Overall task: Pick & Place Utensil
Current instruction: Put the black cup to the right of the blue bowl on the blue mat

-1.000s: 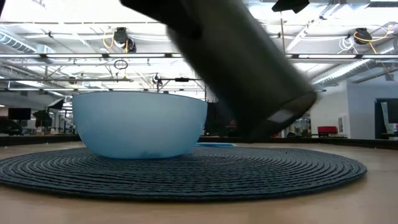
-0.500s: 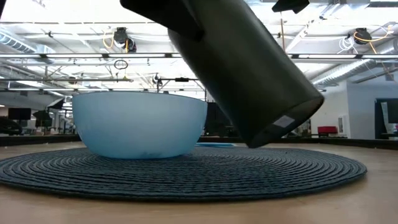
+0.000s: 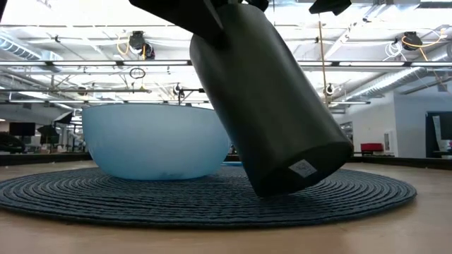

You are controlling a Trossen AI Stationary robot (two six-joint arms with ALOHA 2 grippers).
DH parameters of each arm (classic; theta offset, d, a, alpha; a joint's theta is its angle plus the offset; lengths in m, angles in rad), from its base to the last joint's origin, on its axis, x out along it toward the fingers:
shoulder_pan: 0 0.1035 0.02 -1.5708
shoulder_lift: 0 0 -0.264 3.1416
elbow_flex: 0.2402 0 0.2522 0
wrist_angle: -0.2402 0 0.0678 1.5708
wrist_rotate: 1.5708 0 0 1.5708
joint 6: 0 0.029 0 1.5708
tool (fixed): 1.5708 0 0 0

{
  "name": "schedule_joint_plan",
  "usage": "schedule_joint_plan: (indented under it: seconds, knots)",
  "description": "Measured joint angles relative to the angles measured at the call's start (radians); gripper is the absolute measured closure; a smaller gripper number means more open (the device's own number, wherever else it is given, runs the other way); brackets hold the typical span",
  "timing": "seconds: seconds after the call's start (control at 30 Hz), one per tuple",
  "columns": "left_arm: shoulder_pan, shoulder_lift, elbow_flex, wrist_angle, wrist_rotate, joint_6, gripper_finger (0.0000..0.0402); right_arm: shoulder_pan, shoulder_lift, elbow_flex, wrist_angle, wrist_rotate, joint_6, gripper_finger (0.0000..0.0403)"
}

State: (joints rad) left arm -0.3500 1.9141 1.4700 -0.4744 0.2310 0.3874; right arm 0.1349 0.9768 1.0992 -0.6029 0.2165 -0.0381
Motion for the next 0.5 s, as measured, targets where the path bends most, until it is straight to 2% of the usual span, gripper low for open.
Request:
schedule_joint_plan:
  seconds: [0.27,0.5]
  knots:
    - [0.000,0.000,0.000,0.018,-0.003,0.001,0.0306,0.000,0.000,0.000,0.000,0.000,0.000,0.0316]
    - [0.000,0.000,0.000,0.032,-0.025,0.004,0.0298,0.000,0.000,0.000,0.000,-0.003,0.000,0.0316]
